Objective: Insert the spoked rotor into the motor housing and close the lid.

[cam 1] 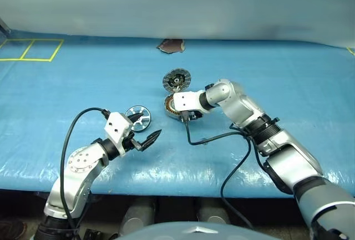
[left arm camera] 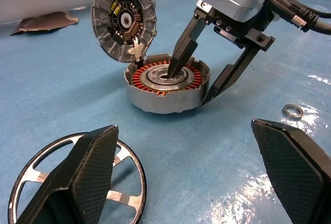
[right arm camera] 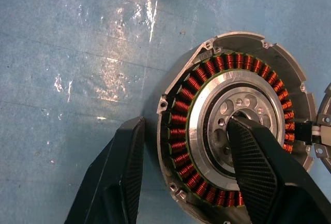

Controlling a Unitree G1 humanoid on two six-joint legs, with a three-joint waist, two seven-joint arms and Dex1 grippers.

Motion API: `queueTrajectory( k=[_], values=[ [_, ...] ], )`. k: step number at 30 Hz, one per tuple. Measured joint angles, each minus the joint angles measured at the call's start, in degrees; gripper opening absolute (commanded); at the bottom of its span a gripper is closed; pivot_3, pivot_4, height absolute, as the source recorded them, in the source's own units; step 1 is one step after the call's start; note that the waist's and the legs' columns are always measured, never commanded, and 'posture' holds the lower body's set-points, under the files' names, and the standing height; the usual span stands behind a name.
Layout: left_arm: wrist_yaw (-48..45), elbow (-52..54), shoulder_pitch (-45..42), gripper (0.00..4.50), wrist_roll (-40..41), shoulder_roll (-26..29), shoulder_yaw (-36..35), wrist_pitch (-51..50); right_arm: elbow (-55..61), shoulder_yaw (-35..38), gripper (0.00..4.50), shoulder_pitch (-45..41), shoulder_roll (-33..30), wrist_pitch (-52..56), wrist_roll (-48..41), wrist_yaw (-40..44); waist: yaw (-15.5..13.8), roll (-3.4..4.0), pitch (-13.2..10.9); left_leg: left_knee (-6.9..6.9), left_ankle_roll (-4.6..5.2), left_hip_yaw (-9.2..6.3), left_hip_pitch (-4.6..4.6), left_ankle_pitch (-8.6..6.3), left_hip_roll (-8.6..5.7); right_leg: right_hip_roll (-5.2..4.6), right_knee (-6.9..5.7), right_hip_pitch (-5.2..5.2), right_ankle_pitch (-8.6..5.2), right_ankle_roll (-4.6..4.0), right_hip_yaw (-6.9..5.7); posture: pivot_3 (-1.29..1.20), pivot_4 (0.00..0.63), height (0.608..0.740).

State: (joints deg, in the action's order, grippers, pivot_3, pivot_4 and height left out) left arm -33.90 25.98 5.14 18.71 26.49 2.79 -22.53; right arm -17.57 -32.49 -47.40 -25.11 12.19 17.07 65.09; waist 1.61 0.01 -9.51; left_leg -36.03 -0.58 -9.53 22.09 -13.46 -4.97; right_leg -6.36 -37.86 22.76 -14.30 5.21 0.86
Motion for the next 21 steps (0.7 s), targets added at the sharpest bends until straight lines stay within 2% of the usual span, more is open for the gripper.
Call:
queueTrajectory(
  k=[10, 21],
  values=[
    [0.05, 0.46, 0.86, 4.5, 0.2, 1.38, -1.64, -0.54, 21.03, 0.18, 2.14, 12.09, -0.43, 10.48, 1.94, -1.35, 0.01, -0.02, 0.02, 0.02, 0.0, 0.02, 0.0, -0.01, 0.13, 0.01, 0.01, 0.0, 0.0, 0.0, 0.0, 0.0, 0.15, 0.74],
    [0.1, 1.0, 0.91, 4.5, 0.26, 1.66, -2.34, -0.68, 32.6, -0.94, 2.14, 20.59, -0.19, 17.51, 2.13, -2.81, -0.19, -0.33, 0.27, 0.01, 0.09, 0.03, -0.15, -0.06, 0.21, 0.08, 0.03, -0.14, 0.0, 0.0, -0.01, 0.0, 0.15, 0.74]
  ],
)
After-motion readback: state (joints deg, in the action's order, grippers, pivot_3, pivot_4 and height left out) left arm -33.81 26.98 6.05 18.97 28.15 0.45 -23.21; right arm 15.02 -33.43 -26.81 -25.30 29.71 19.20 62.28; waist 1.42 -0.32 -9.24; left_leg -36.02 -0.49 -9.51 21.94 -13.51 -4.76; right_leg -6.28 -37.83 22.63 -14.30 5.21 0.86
